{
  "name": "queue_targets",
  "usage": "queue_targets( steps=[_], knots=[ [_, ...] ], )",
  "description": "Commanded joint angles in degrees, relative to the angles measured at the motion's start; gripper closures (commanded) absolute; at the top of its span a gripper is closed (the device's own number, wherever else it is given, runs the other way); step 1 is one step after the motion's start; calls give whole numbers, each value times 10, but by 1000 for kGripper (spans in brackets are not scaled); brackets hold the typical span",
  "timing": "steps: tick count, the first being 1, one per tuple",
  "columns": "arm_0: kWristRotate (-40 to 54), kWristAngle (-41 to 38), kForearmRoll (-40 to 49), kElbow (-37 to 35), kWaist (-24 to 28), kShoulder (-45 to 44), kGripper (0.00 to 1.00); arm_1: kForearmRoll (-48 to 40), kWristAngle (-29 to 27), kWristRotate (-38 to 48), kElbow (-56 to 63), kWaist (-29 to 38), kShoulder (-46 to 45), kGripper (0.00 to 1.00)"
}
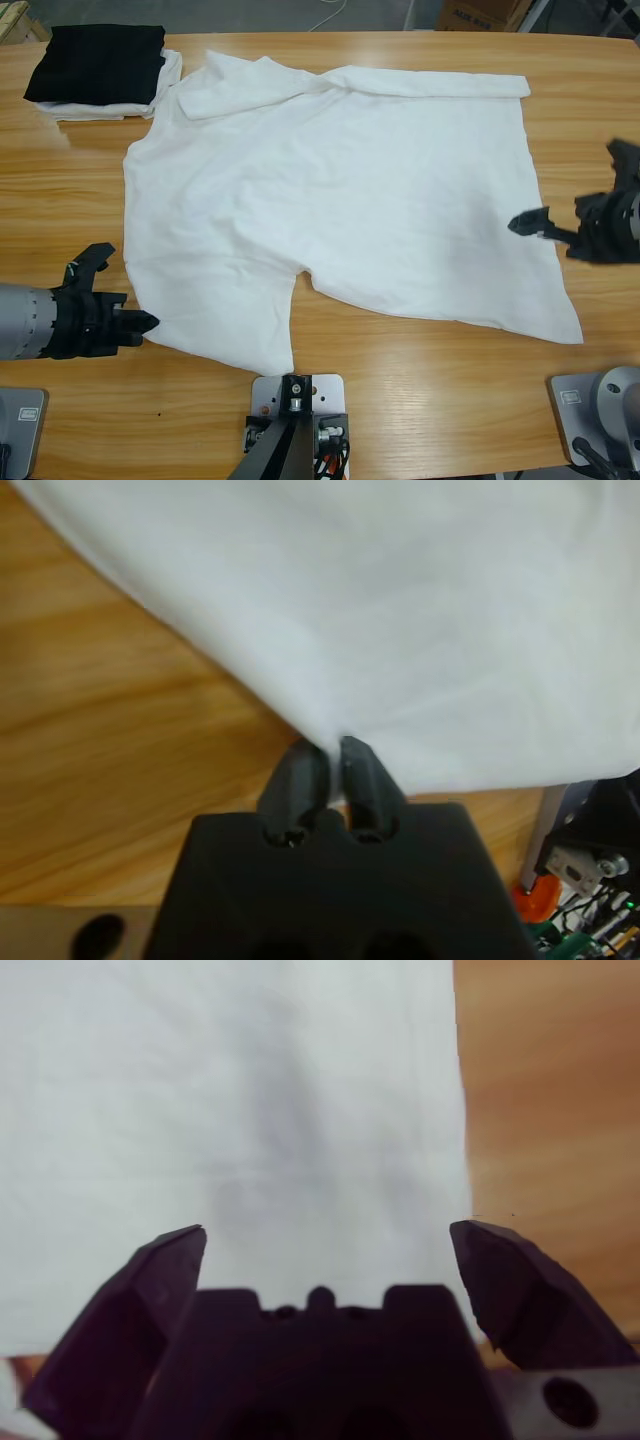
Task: Fold clothes
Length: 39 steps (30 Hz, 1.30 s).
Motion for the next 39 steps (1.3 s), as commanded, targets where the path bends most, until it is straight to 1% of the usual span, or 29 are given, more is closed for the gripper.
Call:
queue_targets(
  steps=[1, 3, 6, 8, 11, 14, 15, 18, 22, 26, 29, 32, 36, 39],
  knots=[
    [-6, -3, 43, -5, 0, -18, 1000, 64, 34, 204, 14, 7, 47, 88],
    [-5, -3, 54, -9, 0, -21, 1000, 90, 36, 242, 12, 7, 58, 87],
    [-4, -2, 70, -15, 0, -26, 1000, 91, 23, 251, 12, 7, 90, 90],
    [-1, -1, 86, -22, 1, -33, 1000, 88, 19, 255, 12, -11, 92, 87],
    [3, 0, 103, -23, 14, -46, 1000, 76, 19, 228, 19, -90, 74, 87],
    [10, 0, 113, -28, 26, -47, 1000, 54, 30, 174, 32, -194, 45, 87],
    [12, 0, 116, -31, 27, -46, 1000, 50, 32, 157, 34, -217, 37, 87],
    [14, 1, 122, -43, 32, -36, 1000, 36, 54, 135, 40, -227, 33, 88],
    [17, 0, 139, -72, 34, -18, 1000, -47, 120, 108, 74, -226, 59, 95],
    [18, 1, 166, -89, 34, -19, 1000, -61, 125, 107, 83, -225, 55, 95],
    [18, 1, 177, -95, 34, -20, 1000, -60, 116, 105, 82, -234, 58, 92],
    [18, 2, 186, -99, 34, -21, 1000, -60, 107, 84, 82, -275, 54, 92],
    [17, 4, 194, -101, 34, -22, 1000, -65, 114, 34, 85, -365, 48, 96],
    [15, 4, 198, -109, 34, -18, 1000, -79, 136, 20, 90, -384, 50, 105]
  ],
)
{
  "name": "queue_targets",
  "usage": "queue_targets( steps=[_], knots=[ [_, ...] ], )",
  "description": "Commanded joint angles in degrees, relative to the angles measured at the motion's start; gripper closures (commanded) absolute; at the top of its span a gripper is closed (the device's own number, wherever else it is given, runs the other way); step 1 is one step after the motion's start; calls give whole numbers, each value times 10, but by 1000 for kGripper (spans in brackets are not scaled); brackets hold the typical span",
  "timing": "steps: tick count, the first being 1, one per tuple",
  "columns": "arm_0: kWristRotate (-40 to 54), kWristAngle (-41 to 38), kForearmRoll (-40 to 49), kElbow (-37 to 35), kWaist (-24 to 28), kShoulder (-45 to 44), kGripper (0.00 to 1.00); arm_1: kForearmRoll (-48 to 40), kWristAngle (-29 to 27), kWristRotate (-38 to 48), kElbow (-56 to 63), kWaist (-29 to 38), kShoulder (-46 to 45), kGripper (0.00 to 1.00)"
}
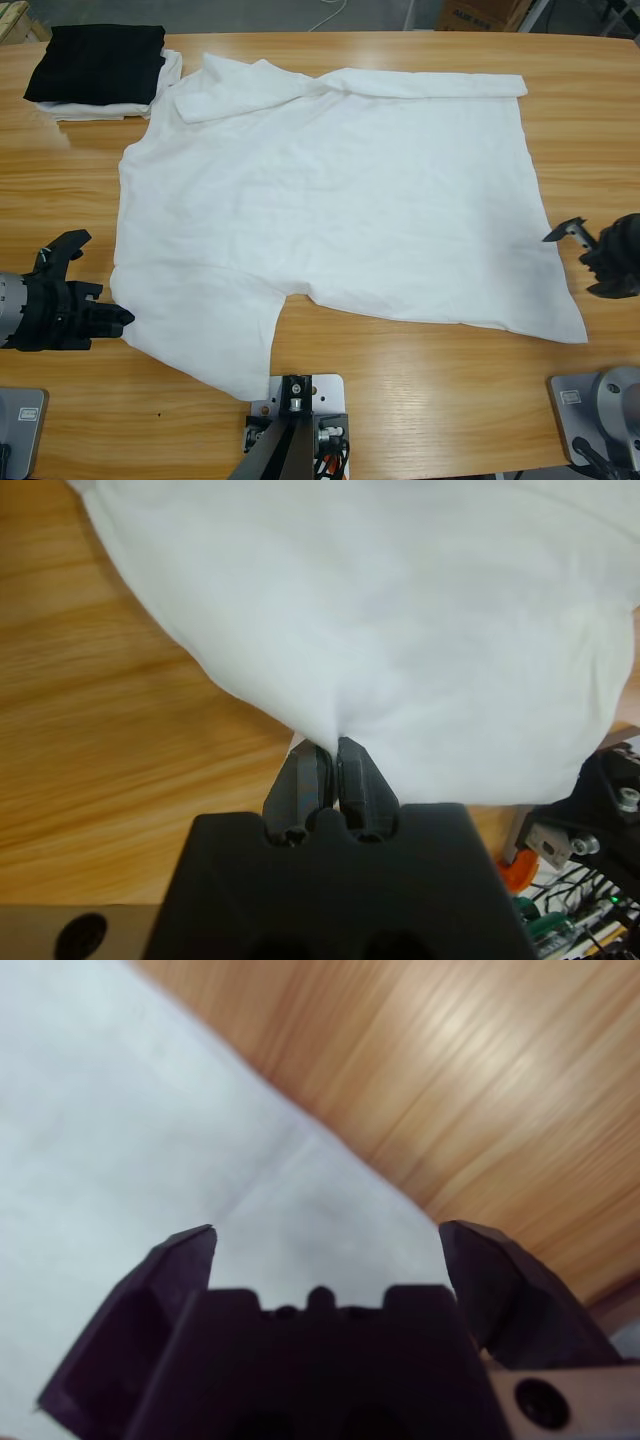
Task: Fold clothes
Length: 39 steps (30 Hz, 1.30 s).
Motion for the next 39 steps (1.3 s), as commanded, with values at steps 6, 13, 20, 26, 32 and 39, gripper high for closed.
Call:
queue_targets(
  steps=[6, 13, 20, 26, 32, 39],
  knots=[
    [4, 8, 36, -32, 6, 21, 1000, -99, 24, -27, 60, -40, -2, 124],
    [6, 9, 49, -44, 6, 24, 1000, -102, -7, 62, 67, 21, -1, 126],
    [7, 11, 55, -50, 6, 26, 1000, -118, 9, 54, 77, 26, 7, 130],
    [7, 11, 58, -50, 6, 27, 1000, -121, 0, 41, 77, 26, 21, 178],
    [7, 12, 60, -51, 6, 26, 1000, -164, 24, 34, 97, 28, 30, 271],
    [7, 15, 59, -53, 6, 28, 1000, -94, -12, 34, 94, 86, -53, 154]
  ],
)
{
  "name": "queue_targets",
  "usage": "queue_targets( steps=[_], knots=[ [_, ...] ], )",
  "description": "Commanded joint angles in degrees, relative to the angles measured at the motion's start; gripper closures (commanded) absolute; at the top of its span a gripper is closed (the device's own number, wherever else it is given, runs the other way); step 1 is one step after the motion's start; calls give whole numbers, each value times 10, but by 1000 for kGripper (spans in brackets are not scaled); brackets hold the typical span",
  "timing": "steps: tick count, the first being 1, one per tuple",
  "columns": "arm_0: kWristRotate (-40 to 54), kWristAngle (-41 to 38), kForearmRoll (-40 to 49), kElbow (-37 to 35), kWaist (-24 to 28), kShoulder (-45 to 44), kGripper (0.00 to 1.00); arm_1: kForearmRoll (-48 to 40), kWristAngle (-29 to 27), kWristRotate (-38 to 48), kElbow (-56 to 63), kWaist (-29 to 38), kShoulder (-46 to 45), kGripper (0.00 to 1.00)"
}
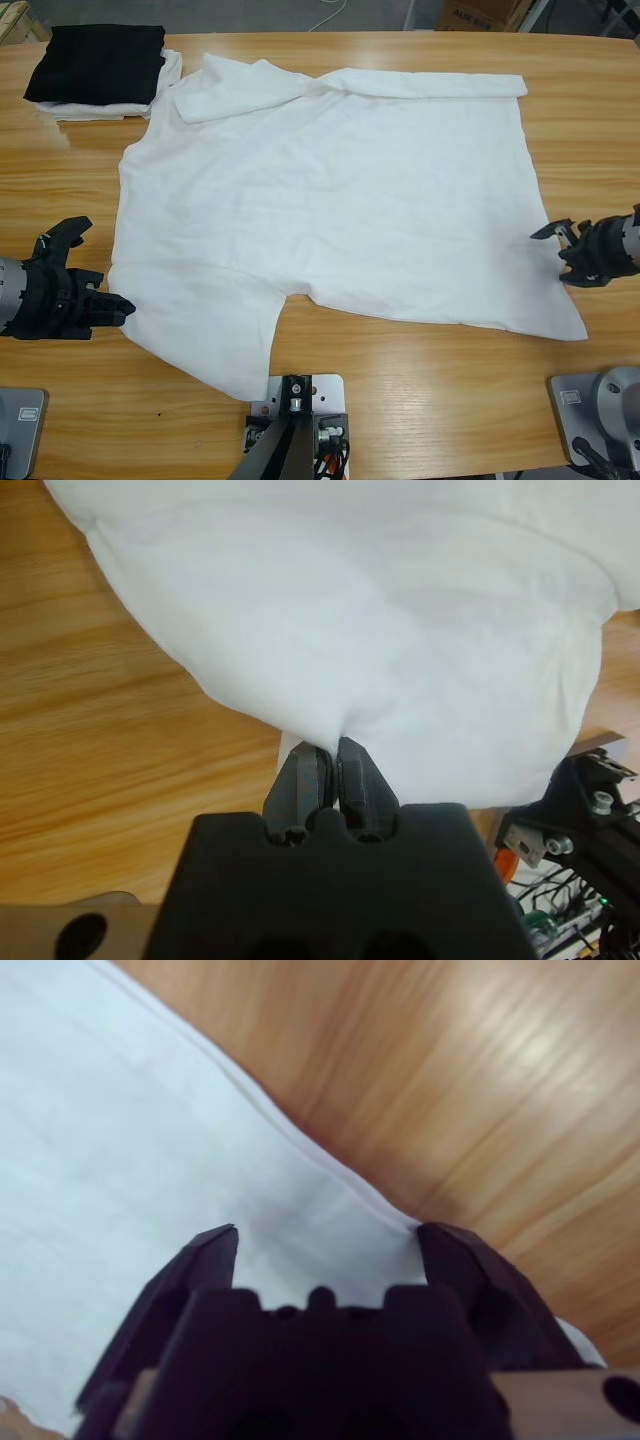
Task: Fold clothes
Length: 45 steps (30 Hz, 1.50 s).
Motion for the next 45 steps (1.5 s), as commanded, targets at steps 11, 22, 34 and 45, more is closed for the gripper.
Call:
queue_targets(
  steps=[11, 22, 34, 45],
  knots=[
    [20, 15, 7, 1, 6, 24, 1000, 209, -132, 122, -57, 184, -184, 110],
    [42, 10, 9, 4, 6, 13, 1000, 144, -110, 567, 27, 386, -208, 110],
    [68, 5, 9, 0, 19, 23, 1000, 0, -129, 616, 115, 441, -186, 115],
    [70, 5, 9, -1, 25, 27, 1000, -25, -131, 603, 119, 449, -138, 148]
  ],
)
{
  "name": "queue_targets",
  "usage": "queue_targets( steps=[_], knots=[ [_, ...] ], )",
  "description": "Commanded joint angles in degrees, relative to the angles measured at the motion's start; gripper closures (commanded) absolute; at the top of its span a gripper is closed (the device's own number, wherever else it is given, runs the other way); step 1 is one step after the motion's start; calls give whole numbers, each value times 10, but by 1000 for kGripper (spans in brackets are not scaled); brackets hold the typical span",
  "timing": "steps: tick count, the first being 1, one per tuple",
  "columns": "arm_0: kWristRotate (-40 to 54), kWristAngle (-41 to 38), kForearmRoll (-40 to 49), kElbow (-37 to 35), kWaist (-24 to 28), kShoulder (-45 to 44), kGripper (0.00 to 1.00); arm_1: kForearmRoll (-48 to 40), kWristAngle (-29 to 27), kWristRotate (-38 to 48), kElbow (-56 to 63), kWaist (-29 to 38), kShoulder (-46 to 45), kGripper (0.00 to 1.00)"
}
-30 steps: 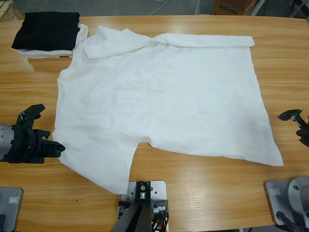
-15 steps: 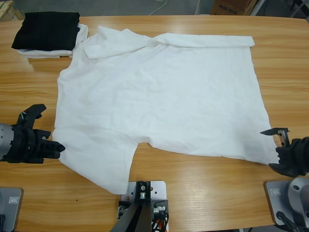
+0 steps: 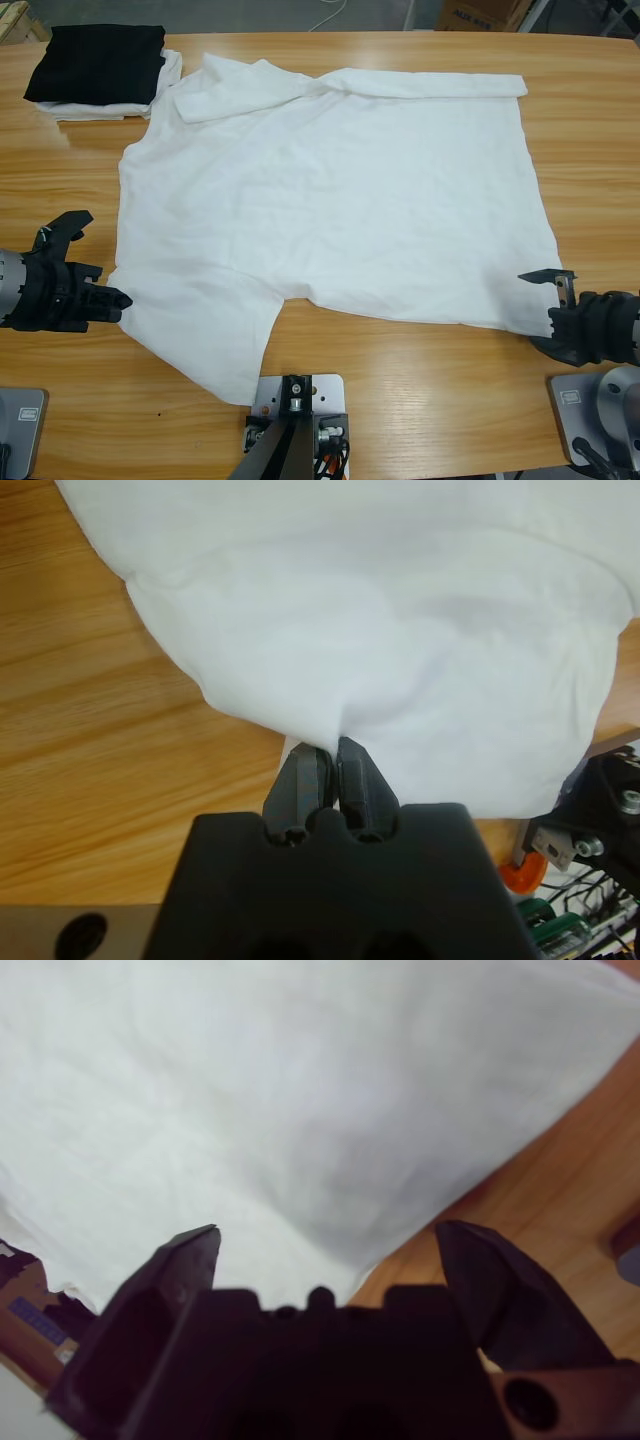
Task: Fold clothes
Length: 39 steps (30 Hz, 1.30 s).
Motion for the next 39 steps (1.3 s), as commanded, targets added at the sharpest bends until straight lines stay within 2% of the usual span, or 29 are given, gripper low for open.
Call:
queue_targets(
  steps=[1, 4, 9, 10, 13, 14, 15, 16, 18, 28, 33, 36, 39],
  knots=[
    [10, 0, 8, 0, 5, 22, 1000, -22, -7, -7, 17, 14, 56, 154],
    [10, -1, 10, 0, 7, 21, 1000, -26, -9, -15, 17, 16, 70, 199],
    [14, -1, 13, 0, 11, 20, 1000, -22, -23, -38, 16, 16, 60, 371],
    [14, -1, 12, 0, 11, 21, 1000, -16, -25, -47, 15, 16, 57, 425],
    [14, -1, 12, 0, 11, 22, 1000, 3, -40, -77, 12, 16, 49, 678],
    [14, -1, 12, 0, 11, 21, 1000, 5, -43, -89, 11, 16, 49, 702],
    [14, -1, 12, 1, 12, 20, 1000, 10, -45, -101, 10, 16, 50, 850],
    [14, -1, 12, 2, 12, 20, 1000, 12, -47, -110, 9, 16, 52, 931],
    [14, 0, 12, 3, 12, 19, 1000, 11, -46, -126, 8, 16, 56, 999],
    [14, 0, 12, 4, 13, 23, 1000, 25, -40, -172, -5, 16, 57, 1000],
    [20, 1, 13, 1, 13, 20, 1000, 140, -40, -246, -106, 16, 67, 1000],
    [20, 5, 16, -12, 13, 16, 1000, 133, -54, -316, -151, 15, 88, 1000],
    [21, 15, 34, -51, 20, 14, 1000, 85, -56, -360, -154, 1, 110, 1000]
  ],
)
